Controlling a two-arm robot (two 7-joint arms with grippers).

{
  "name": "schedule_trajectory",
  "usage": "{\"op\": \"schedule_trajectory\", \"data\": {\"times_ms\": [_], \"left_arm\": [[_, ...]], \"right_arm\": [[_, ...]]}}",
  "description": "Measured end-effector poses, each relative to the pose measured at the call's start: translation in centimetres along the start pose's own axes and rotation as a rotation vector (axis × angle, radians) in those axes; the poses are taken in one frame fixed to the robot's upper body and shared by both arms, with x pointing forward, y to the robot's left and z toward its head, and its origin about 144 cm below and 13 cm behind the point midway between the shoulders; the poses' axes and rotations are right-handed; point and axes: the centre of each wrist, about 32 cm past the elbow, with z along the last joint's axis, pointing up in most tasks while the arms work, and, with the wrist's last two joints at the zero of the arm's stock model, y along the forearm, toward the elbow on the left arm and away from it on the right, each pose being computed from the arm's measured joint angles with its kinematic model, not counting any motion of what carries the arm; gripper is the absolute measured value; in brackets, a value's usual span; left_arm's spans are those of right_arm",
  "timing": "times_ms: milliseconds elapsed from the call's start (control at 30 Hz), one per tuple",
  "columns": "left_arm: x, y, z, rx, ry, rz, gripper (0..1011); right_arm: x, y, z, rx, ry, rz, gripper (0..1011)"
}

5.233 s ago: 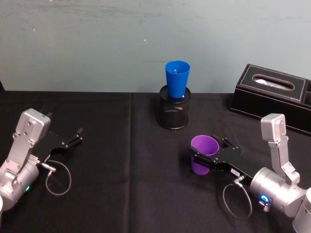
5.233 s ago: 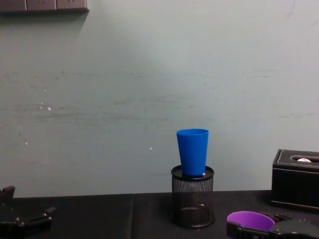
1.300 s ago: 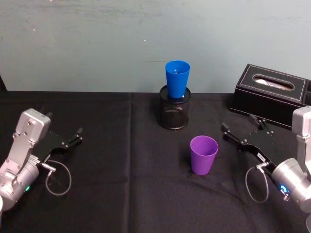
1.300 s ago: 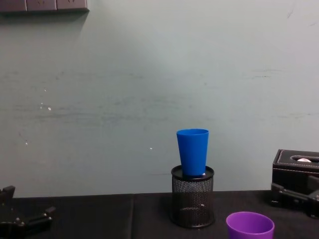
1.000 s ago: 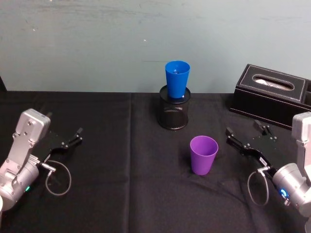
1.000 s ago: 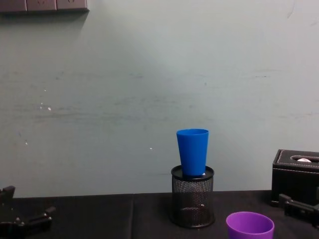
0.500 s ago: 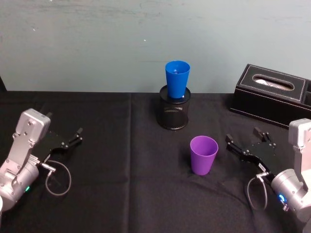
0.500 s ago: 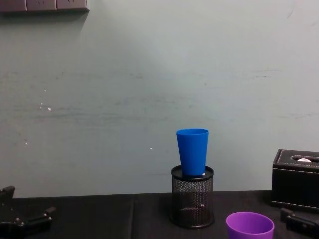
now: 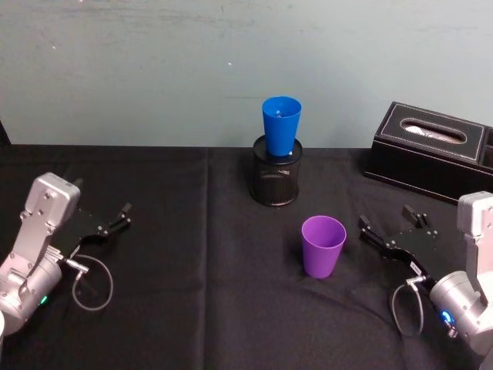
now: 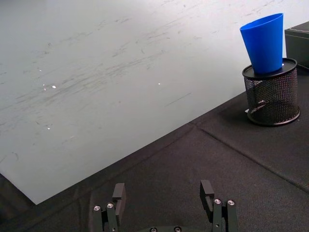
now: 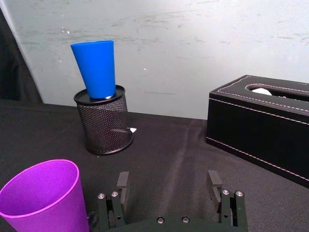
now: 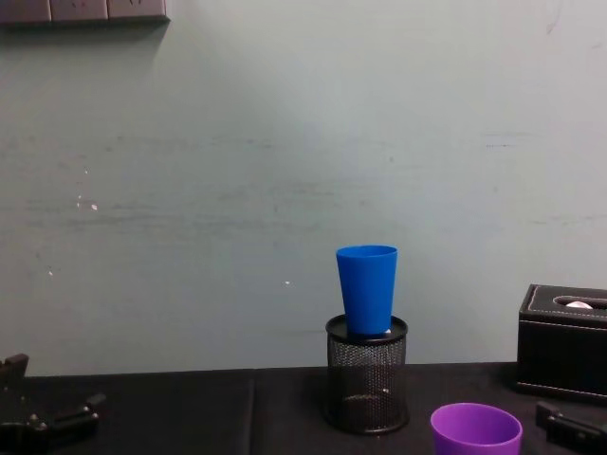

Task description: Pick up one cup with a gripper and tap it against the other cup.

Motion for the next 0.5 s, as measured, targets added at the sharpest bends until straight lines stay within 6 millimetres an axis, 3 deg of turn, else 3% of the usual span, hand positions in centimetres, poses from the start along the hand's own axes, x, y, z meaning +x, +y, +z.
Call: {"op": "schedule_trajectory", "data": {"times_ms": [500], "left_arm": [[0.0, 0.0, 0.0, 0.0, 0.0, 0.0, 1011]], "right_arm": [[-0.01, 0.04, 0.11, 0.0, -0.002, 0.002, 1003]]}}
